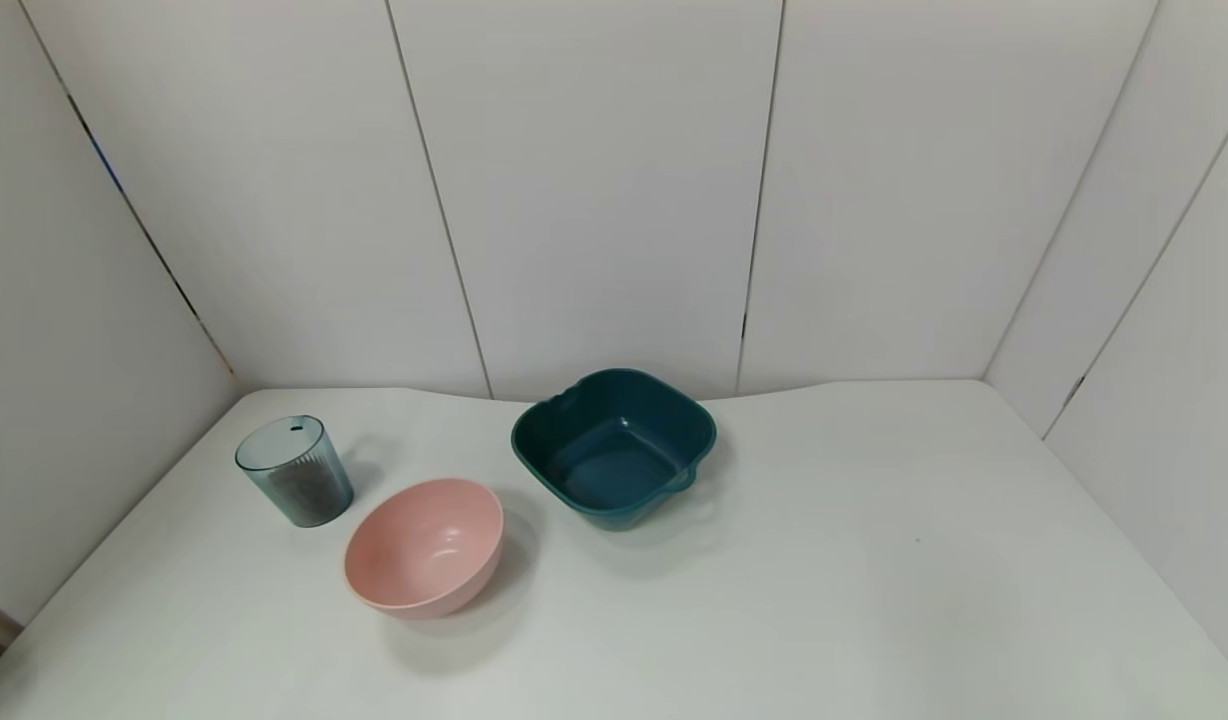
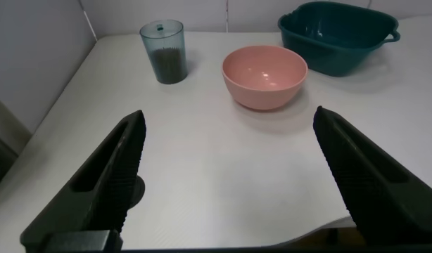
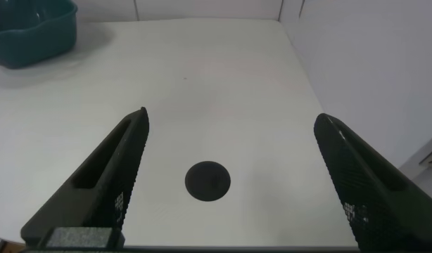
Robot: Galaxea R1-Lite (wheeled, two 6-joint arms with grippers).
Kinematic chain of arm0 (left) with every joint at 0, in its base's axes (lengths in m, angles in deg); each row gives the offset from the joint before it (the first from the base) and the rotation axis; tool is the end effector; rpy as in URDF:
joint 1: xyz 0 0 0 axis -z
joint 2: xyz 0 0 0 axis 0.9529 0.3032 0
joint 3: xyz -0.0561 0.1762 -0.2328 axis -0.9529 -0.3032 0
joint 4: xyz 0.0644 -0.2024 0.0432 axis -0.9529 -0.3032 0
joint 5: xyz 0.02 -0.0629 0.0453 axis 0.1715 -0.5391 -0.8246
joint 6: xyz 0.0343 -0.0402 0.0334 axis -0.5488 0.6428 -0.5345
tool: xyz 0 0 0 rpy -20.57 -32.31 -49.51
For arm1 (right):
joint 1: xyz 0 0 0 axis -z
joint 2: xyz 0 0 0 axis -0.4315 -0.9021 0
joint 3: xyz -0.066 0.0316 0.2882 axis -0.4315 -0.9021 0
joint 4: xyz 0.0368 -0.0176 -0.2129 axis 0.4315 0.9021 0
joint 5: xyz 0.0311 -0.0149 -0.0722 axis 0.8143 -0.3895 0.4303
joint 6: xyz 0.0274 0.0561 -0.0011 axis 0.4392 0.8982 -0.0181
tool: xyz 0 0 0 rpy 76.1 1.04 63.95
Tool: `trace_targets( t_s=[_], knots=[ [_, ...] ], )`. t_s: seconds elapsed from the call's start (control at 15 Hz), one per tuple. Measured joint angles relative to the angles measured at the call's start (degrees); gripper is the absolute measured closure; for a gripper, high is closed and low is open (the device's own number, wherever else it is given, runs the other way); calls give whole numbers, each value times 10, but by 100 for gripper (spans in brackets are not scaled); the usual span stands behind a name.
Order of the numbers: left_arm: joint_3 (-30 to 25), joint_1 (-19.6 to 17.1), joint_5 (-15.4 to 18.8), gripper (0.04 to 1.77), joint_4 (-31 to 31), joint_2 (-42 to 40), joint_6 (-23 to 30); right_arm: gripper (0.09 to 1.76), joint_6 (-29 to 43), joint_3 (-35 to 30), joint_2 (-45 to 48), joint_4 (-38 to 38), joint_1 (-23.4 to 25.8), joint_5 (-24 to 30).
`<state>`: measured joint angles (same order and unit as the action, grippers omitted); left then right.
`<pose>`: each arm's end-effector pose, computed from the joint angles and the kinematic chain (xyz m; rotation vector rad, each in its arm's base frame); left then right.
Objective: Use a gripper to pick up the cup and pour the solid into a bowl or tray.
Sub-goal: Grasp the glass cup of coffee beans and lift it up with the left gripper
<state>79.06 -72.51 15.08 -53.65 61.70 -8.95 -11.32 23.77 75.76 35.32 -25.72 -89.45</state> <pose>0.0395 0.0045 0.1525 0.0197 0.0326 0.0735 0.0483 -0.0005 0.0747 0.0047 0.0054 -0.0077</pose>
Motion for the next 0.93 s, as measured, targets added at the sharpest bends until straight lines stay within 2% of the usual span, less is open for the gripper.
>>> trace_targets(
  t_s=[0.33, 0.67, 0.93],
  knots=[
    [3, 0, 0, 9, 0, 4, 0, 14, 0, 0, 0, 0, 0, 0],
    [90, -1, -11, 9, 0, 146, 3, 14, 0, 0, 0, 0, 0, 0],
    [127, -7, -21, 9, 1, 248, 28, 14, 0, 0, 0, 0, 0, 0]
  ],
)
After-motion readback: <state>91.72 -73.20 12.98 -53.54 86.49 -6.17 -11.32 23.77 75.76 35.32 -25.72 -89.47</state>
